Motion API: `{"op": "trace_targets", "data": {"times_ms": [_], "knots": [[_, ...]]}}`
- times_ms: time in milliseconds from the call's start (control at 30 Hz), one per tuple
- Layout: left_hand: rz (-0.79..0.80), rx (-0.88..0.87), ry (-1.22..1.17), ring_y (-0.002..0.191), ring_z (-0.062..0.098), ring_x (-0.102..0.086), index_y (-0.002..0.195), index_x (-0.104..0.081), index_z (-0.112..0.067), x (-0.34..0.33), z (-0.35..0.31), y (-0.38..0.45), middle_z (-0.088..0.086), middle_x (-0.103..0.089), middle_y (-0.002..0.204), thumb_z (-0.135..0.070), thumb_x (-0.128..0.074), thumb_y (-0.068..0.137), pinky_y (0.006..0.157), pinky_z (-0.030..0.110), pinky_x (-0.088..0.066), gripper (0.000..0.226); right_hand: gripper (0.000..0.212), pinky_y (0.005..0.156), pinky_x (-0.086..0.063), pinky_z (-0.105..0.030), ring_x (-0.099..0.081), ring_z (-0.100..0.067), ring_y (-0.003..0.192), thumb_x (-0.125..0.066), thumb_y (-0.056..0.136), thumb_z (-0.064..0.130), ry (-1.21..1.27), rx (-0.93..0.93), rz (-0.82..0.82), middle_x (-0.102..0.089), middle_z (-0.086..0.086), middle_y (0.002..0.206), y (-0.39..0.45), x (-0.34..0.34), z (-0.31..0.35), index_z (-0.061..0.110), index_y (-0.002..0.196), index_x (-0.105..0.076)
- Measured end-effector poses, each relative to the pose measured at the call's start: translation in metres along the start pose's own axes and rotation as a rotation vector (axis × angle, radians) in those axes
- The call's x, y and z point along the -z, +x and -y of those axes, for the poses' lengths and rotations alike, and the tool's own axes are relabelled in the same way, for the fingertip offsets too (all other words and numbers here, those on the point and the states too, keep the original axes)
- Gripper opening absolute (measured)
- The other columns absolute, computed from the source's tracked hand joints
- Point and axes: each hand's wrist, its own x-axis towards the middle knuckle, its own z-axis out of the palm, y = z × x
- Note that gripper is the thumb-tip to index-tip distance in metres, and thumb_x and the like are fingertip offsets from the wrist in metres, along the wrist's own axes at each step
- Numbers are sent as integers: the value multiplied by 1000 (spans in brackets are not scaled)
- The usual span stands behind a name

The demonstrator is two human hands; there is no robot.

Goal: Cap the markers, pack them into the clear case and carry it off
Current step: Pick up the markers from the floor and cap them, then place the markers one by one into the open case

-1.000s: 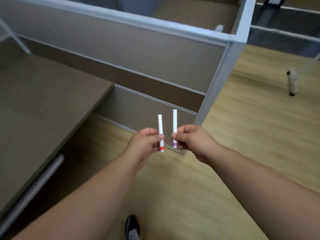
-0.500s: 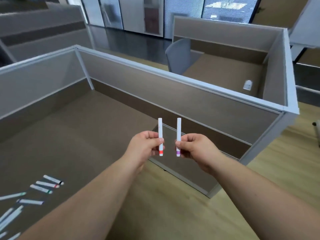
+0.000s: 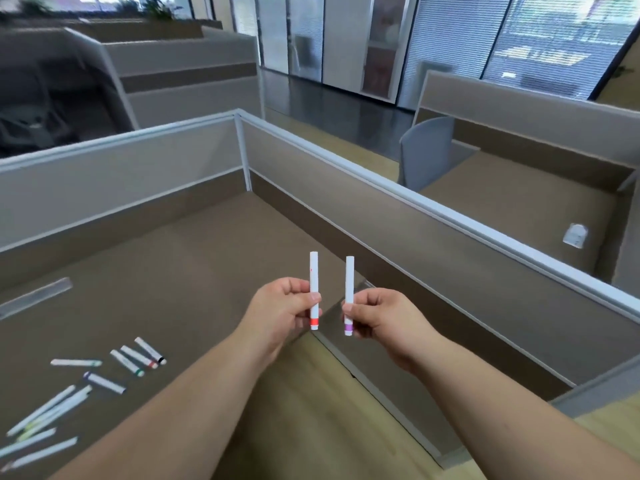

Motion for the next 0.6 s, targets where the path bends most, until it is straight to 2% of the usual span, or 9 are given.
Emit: {"op": "trace_targets", "data": {"times_ms": [133, 267, 333, 467, 600], "knots": [[-108, -13, 7, 78, 27, -71, 100, -68, -6, 21, -5, -4, 13, -73, 85, -7, -70, 87, 75, 39, -60, 13, 23, 70, -48, -38, -53, -27, 66, -72, 82, 21, -50, 7, 104, -63, -20, 71, 20, -13, 7, 0, 76, -66], [-232, -25, -46, 78, 26, -71, 97, -68, -6, 55, -2, -10, 14, -73, 85, -5, -69, 87, 73, 39, -58, 10, 20, 71, -47, -39, -53, -30, 68, -71, 85, 15, -45, -9, 214, -63, -23, 74, 41, -40, 9, -4, 79, -66], [-298, -23, -87, 77, 26, -71, 97, -68, -5, 85, 5, -15, 15, -73, 86, -5, -69, 86, 71, 37, -57, 11, 21, 71, -46, -39, -53, -30, 69, -71, 85, 16, -67, -22, 287, -64, -24, 75, 53, -68, 9, -4, 79, -66], [-389, 14, -148, 74, 24, -70, 94, -67, -4, 128, 16, -26, 11, -73, 81, -1, -69, 86, 71, 36, -57, 9, 30, 71, -45, -40, -54, -27, 66, -72, 76, 31, -146, -18, 365, -65, -32, 80, 68, -118, 6, 1, 77, -68], [-469, 38, -178, 72, 22, -68, 91, -67, -4, 202, 28, -29, 11, -72, 79, 1, -69, 86, 77, 42, -59, 7, 33, 75, -49, -40, -56, -27, 67, -73, 73, 34, -182, -37, 450, -67, -32, 83, 93, -194, 4, 2, 78, -67]]}}
